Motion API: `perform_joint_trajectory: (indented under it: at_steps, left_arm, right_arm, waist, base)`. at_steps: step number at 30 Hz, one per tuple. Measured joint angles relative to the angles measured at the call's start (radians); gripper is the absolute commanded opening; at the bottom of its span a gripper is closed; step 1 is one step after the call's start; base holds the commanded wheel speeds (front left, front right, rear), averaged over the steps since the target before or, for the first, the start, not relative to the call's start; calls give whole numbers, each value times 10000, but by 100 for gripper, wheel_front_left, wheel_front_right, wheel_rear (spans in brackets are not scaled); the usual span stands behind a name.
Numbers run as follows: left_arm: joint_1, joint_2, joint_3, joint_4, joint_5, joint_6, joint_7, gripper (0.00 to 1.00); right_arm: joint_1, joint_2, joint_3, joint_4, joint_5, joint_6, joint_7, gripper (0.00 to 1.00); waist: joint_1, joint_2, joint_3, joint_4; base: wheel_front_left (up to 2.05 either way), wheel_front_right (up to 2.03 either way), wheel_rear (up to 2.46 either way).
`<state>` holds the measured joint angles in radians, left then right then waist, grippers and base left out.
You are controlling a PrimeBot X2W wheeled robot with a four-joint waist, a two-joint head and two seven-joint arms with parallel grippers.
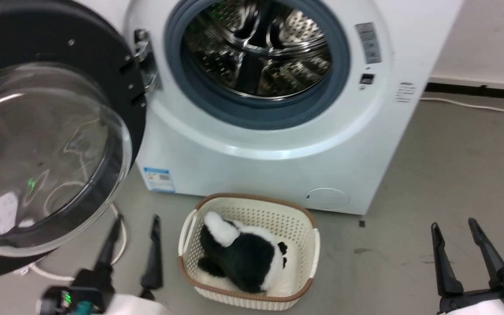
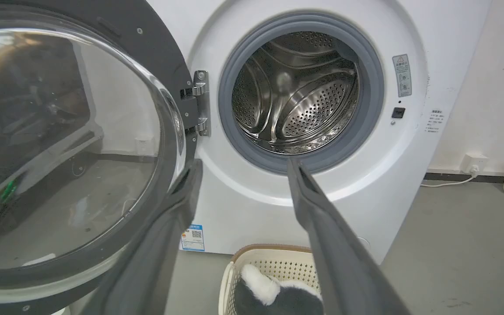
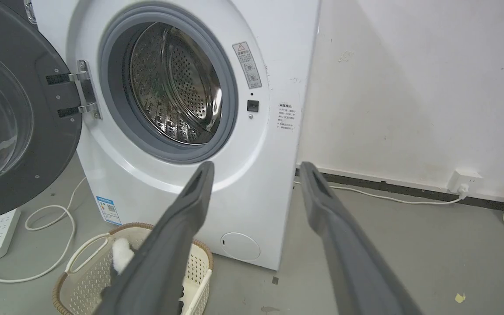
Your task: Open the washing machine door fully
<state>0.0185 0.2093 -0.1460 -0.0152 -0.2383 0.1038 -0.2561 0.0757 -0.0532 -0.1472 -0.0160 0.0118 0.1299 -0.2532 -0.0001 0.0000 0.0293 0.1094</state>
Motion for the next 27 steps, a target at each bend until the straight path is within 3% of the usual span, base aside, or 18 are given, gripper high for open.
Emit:
perform_joint_trajectory:
  at_steps: [10,22,23,27]
  left_arm:
    - [478,-640,-598,174,303,167,-2,100]
    - [496,-723,-487,357,671,167,-2,100]
    - [496,-734,-464,378,663,165,-2,0]
    - [494,-719,-456,391,665,165,4,0]
  right_arm:
    - [453,2,253,58,387,0,-40,100]
    - [462,2,380,59,497,0,-40,100]
    - [462,2,384,59,497,0,-40,0]
    - [456,0,378,59,497,0,-35,0]
  waist:
    - [1,0,-325,-449]
    - [1,0,-224,-483]
    - [1,0,-219,-473]
    - [2,0,-216,-472]
  base:
    - [0,0,0]
    - [0,0,0]
    - [0,0,0]
    - [0,0,0]
